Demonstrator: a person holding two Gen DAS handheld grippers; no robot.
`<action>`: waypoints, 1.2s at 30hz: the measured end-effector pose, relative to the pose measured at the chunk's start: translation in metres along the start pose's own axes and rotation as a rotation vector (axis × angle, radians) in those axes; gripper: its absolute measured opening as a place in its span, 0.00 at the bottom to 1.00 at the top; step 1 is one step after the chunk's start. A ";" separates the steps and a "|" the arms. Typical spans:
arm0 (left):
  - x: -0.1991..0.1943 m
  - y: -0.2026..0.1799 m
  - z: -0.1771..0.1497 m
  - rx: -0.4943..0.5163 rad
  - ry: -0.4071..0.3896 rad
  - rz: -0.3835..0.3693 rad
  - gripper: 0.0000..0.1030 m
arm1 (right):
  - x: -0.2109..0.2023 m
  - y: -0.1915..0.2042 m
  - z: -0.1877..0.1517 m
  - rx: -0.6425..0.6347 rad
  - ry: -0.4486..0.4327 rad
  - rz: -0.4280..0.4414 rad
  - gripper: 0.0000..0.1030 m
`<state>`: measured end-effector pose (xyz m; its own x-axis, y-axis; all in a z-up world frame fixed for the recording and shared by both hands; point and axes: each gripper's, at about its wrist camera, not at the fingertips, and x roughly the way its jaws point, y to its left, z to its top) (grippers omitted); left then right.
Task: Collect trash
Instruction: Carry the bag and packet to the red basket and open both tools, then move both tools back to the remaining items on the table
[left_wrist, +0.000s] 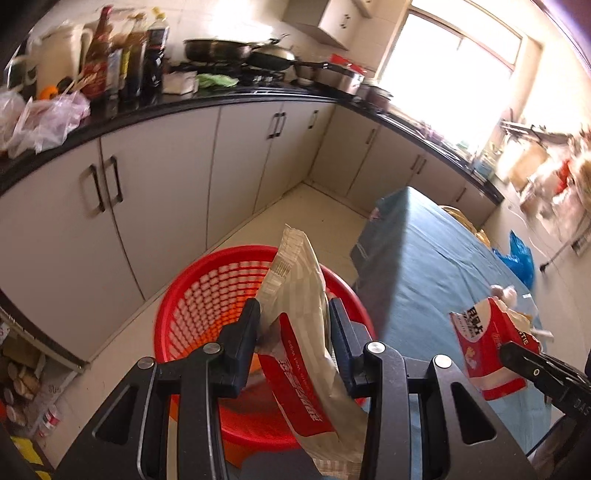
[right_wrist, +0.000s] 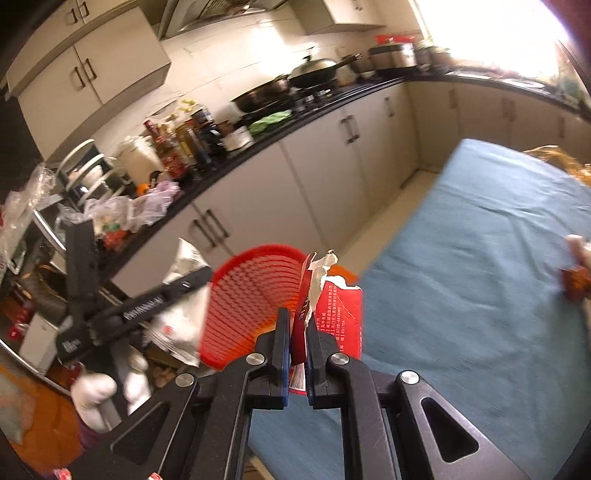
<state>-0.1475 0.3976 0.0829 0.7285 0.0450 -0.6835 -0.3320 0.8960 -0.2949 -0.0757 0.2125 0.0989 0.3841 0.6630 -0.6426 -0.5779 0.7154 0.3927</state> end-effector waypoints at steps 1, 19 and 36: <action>0.004 0.006 0.002 -0.012 0.005 0.001 0.36 | 0.010 0.004 0.004 0.003 0.007 0.020 0.07; 0.018 0.035 0.004 -0.029 -0.008 0.030 0.59 | 0.101 0.010 0.023 0.091 0.065 0.142 0.29; -0.036 -0.018 -0.022 0.116 -0.178 0.215 0.84 | 0.034 0.002 -0.009 -0.026 -0.029 -0.061 0.55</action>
<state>-0.1810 0.3702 0.0977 0.7458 0.3067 -0.5914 -0.4269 0.9015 -0.0709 -0.0700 0.2343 0.0719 0.4394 0.6249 -0.6453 -0.5713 0.7488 0.3361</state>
